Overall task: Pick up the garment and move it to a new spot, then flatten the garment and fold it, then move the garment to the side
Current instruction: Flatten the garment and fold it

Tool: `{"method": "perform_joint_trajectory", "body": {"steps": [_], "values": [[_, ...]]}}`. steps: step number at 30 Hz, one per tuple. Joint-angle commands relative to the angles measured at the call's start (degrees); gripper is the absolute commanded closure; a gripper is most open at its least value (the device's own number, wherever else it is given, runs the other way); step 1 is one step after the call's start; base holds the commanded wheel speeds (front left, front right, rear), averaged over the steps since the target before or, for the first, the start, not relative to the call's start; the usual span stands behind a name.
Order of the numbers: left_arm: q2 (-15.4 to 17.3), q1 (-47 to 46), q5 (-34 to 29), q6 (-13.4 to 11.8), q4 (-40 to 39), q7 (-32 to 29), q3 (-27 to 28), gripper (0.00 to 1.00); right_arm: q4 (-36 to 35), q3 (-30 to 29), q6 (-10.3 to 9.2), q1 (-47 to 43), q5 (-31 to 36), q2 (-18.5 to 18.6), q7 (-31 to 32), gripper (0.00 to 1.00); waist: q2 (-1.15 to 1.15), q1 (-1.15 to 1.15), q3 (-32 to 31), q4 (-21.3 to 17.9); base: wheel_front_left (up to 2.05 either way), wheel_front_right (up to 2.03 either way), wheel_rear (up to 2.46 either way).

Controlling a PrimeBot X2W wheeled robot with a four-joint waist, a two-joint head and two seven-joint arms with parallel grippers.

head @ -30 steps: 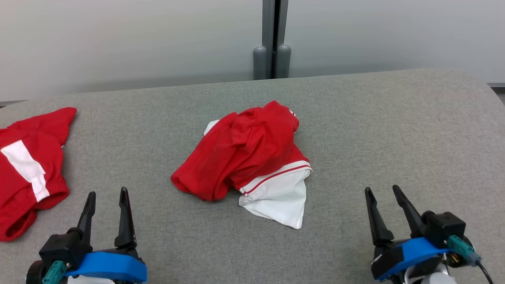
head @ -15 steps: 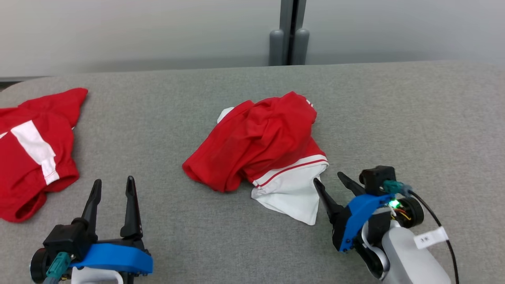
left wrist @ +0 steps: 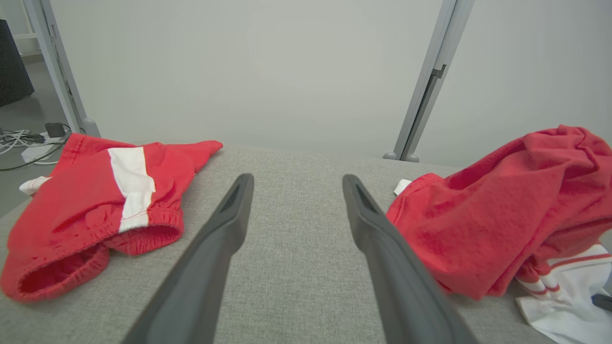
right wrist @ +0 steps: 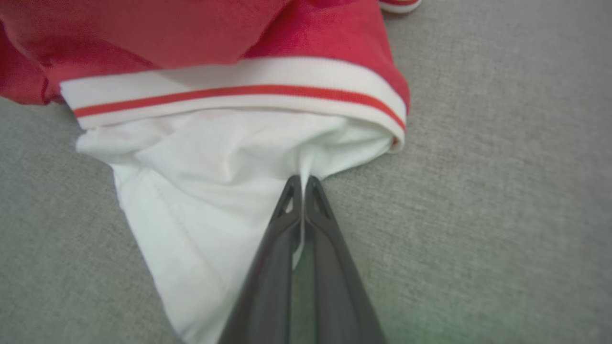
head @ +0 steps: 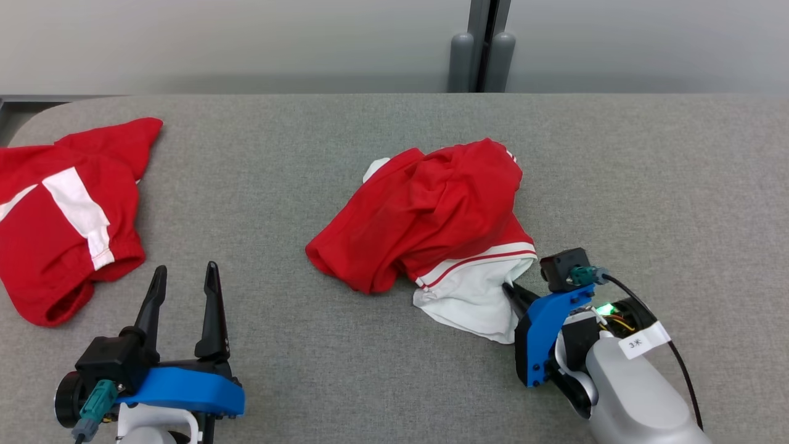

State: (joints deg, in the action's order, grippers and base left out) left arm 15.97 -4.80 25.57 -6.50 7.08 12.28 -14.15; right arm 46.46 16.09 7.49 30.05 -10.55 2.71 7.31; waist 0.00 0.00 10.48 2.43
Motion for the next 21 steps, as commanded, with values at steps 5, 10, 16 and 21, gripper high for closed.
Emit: {"method": "perform_joint_trajectory", "body": {"steps": [5, 10, 16, 21], "values": [[-0.18, 0.62, 0.10, 0.32, 0.46, 0.67, -0.41, 0.00, -3.02, -1.45, 0.02, 2.62, -2.31, 0.27, -3.11, 1.00, 0.00, 0.00, -1.85, -0.16, 0.00, 0.00, 0.00], [0.02, 1.24, 0.33, 0.15, 0.28, 0.96, -0.36, 0.00, -11.83, -0.49, 0.02, 6.41, -3.85, 0.27, -4.01, 1.00, 0.00, 0.00, -3.55, -0.28, 0.00, 0.00, 0.00], [0.30, 1.76, 0.46, -0.26, -0.82, 1.13, -0.12, 0.00, -22.48, 3.41, 0.02, 14.00, -7.69, 0.28, -1.27, 1.00, 0.00, 0.00, -3.74, -0.14, 0.00, 0.00, 0.00], [0.64, 0.88, 0.22, -0.56, -2.28, 1.08, -0.16, 0.00, -24.57, 6.72, 0.02, 24.36, -10.77, 0.28, -1.16, 1.00, 0.00, 0.00, -2.46, 0.05, 0.00, 0.00, 0.00]]}}
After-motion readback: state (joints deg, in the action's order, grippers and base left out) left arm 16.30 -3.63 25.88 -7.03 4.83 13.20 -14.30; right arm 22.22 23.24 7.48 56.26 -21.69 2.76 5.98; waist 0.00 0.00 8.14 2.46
